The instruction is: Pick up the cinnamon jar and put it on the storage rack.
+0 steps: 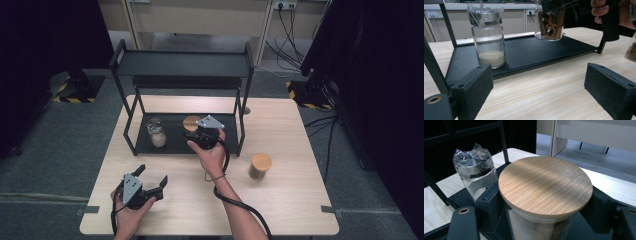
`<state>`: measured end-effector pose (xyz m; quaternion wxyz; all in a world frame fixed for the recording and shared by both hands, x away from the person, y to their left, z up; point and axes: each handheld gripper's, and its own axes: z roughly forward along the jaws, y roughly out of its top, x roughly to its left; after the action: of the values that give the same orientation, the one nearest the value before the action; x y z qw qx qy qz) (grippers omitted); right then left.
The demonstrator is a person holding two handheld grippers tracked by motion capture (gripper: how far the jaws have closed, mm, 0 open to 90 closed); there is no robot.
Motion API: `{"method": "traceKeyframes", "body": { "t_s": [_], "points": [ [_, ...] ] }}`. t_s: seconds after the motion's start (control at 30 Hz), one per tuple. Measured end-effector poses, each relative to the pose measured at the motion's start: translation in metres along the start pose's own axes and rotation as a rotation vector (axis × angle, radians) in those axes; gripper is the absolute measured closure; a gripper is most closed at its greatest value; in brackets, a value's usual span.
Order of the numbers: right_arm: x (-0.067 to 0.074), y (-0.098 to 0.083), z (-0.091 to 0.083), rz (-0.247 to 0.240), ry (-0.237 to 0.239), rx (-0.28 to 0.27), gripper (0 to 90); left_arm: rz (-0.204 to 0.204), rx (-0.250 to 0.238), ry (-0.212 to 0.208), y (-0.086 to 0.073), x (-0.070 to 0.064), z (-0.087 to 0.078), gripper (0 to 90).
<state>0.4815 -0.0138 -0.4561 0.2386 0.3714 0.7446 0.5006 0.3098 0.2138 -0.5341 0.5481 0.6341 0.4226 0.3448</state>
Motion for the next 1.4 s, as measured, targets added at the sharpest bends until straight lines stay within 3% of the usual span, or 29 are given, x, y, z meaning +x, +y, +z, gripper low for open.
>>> {"method": "traceKeyframes", "body": {
  "t_s": [0.43, 1.4],
  "points": [
    [0.006, 0.003, 0.011, 0.01, 0.014, 0.002, 26.3, 0.003, 0.001, -0.002, 0.0, 0.0, 0.0, 7.9],
    [0.008, 0.007, 0.035, -0.009, -0.011, 0.032, 26.3, 0.004, -0.002, -0.006, 0.0, 0.0, 0.0, 7.9]
  ]
}}
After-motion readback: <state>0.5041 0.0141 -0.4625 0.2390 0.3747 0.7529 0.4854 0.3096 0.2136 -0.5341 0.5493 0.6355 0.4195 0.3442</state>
